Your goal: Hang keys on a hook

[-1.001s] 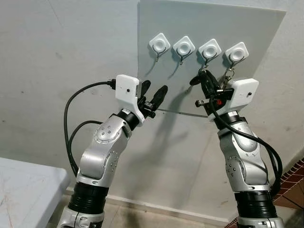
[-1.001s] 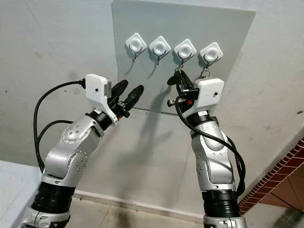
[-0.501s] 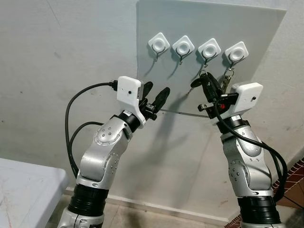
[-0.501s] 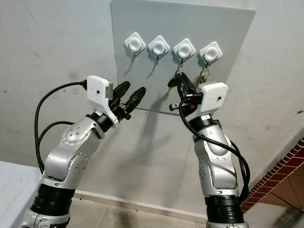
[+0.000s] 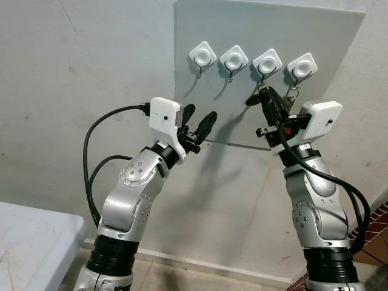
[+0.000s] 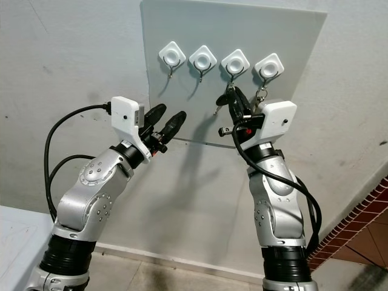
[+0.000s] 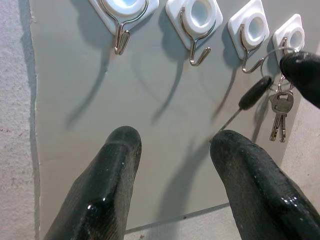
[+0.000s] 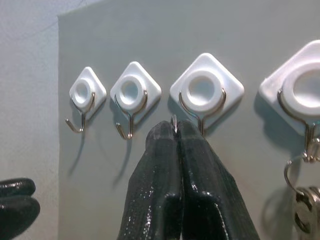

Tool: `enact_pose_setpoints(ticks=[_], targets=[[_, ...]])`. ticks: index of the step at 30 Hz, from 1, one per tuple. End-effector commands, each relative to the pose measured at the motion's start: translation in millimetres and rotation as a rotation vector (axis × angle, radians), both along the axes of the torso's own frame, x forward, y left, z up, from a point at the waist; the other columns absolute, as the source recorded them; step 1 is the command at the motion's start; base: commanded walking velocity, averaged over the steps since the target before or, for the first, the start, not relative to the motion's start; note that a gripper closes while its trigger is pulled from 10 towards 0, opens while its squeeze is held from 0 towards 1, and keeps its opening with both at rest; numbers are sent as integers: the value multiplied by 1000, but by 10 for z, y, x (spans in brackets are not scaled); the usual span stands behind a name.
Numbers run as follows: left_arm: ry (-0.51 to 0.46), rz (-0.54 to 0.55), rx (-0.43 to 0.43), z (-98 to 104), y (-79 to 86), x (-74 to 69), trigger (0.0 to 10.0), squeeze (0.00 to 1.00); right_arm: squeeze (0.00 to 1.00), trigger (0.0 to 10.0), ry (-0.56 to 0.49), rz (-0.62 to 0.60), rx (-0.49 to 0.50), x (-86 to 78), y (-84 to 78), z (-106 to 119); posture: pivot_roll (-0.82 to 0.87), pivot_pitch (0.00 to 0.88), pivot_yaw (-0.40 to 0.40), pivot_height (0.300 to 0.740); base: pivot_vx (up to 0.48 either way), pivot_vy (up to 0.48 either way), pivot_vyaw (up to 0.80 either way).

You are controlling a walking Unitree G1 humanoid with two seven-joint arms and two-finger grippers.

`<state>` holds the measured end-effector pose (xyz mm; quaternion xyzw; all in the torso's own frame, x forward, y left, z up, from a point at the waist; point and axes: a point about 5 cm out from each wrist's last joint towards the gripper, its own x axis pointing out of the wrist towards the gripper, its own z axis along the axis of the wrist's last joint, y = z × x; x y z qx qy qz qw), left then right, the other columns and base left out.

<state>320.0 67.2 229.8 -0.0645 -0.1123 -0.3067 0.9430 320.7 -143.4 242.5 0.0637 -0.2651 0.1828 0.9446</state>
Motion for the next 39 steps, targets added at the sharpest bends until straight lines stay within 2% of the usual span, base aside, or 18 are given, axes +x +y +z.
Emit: enact_pose_setpoints(ticks=[1,14,28,35,39], targets=[[-11,-6,3,34,-7,-20,10000,0,0,10000,-38,1,18,-11,-10,120,27,0,-33,740,0,0,0],[-9,1,-2,37,0,-17,10000,0,0,10000,15,-2,139,37,-76,115,30,0,-39,740,0,0,0],[-10,3,-8,60,10,2,10000,0,0,10000,103,83,278,44,-64,50,28,0,-35,740,0,0,0],[-11,7,-12,77,18,3,10000,0,0,10000,141,136,414,42,-86,46,31,0,-36,740,0,0,0],[-10,8,-15,78,21,0,10000,0,0,10000,137,134,389,25,-82,27,31,0,-36,740,0,0,0]])
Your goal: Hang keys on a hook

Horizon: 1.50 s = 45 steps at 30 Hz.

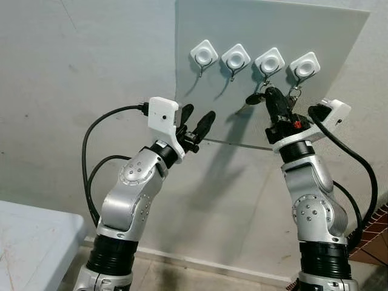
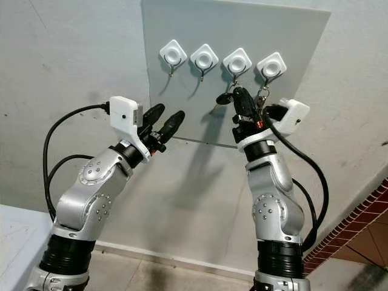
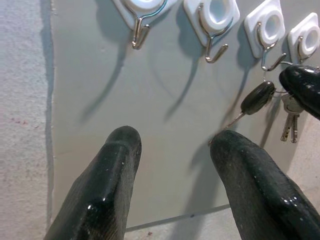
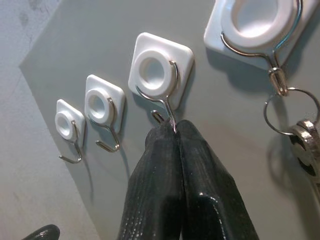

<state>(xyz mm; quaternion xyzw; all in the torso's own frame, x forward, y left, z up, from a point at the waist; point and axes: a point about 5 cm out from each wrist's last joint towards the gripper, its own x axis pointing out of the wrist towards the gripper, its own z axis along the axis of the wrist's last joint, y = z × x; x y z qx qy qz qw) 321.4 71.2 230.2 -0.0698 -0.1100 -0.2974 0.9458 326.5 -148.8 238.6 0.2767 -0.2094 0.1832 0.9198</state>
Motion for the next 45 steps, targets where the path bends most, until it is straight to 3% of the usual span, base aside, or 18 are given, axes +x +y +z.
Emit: enact_pose_setpoints(ticks=[1,2,5,9,19,27,30,35,37,45], targets=[[-17,-8,-7,73,-17,-13,10000,0,345,10000,-34,-10,-8,-37,-29,59,31,0,-38,740,0,0,0],[-14,-5,-9,72,-14,-11,10000,0,1000,10000,-41,-10,-16,-47,-28,55,31,0,-38,740,0,0,0],[-13,2,-11,70,-8,-9,10000,0,1000,10000,-63,-25,-50,-60,-26,65,31,0,-38,740,0,0,0],[-14,18,-10,71,0,4,10000,0,1000,10000,-111,-83,-187,-70,-1,60,30,0,-39,740,0,0,0],[-10,84,1,14,67,36,10000,0,1000,10000,-84,-93,-295,-76,51,-103,31,0,-41,740,0,0,0],[33,163,-1,-140,181,65,10000,0,1000,10000,-18,-94,-290,-131,79,-323,23,0,-34,740,0,0,0],[83,199,18,-330,242,65,10000,0,1000,10000,41,-89,-306,-196,147,-541,22,0,-31,740,0,0,0],[127,214,39,-493,270,51,10000,0,1000,10000,92,-90,-305,-232,176,-688,21,0,-28,740,0,0,0],[169,255,62,-668,319,38,10000,0,1000,10000,142,-102,-326,-268,173,-858,18,0,-23,740,0,0,0],[183,274,44,-736,376,47,10000,0,1000,10000,165,-123,-333,-300,150,-934,15,0,-20,740,0,0,0]])
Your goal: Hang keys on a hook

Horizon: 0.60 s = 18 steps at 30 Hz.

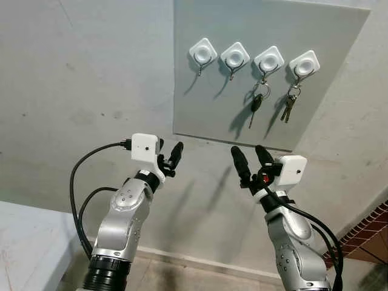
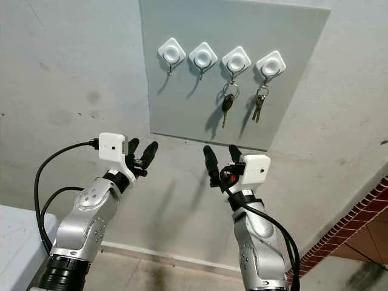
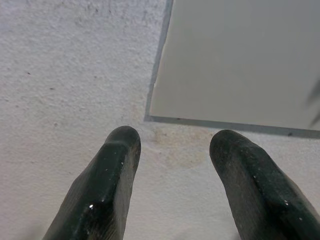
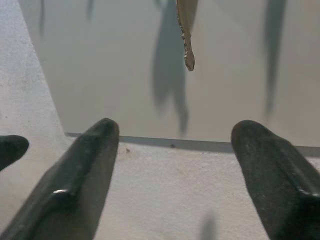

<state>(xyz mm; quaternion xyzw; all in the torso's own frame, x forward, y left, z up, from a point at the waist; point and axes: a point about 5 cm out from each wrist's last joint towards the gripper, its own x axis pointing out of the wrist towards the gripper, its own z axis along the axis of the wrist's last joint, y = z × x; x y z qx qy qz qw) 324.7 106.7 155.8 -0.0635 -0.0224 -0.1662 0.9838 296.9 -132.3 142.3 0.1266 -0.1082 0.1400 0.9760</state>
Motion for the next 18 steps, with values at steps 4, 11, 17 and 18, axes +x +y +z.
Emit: enact_pose_setpoints(ticks=[4,11,17,18], targets=[[-12,15,6,-2,41,20,10000,0,1000,10000,-19,-35,-20,-3,-38,24,14,0,-21,740,0,0,0],[23,-9,-35,-177,68,-63,10000,0,0,10000,51,-87,-70,-103,-132,-197,10,0,-19,740,0,0,0],[53,7,-33,-293,104,-86,10000,0,0,10000,87,-111,-80,-192,-163,-334,4,0,-13,740,0,0,0],[55,6,-32,-300,105,-86,10000,0,0,10000,89,-114,-82,-194,-164,-338,4,0,-13,740,0,0,0]])
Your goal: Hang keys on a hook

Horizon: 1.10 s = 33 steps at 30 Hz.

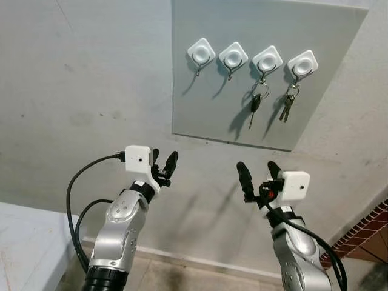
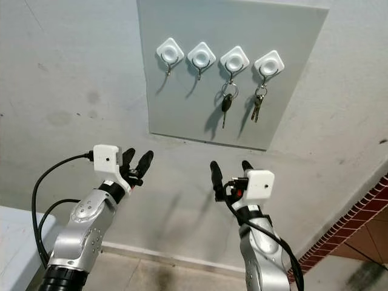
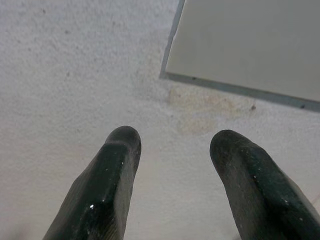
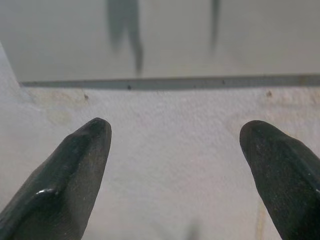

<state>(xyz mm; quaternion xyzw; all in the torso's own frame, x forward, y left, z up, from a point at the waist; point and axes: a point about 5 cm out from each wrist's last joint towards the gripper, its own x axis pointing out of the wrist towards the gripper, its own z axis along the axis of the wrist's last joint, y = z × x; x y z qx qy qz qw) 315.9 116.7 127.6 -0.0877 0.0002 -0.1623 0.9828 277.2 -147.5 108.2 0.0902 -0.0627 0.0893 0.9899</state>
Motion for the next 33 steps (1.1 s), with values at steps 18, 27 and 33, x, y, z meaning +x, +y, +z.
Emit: enact_pose_setpoints(ticks=[18,27,33], targets=[[-10,26,-5,-17,111,6,10000,0,0,10000,14,-74,-129,-63,-66,-66,0,0,-5,740,0,0,89],[-15,18,-2,-25,121,6,10000,0,0,10000,16,-93,-165,-59,-104,-77,0,0,-4,740,0,0,800],[-22,4,1,-20,111,-1,10000,0,0,10000,19,-97,-167,-76,-141,-76,0,0,-4,740,0,0,800]])
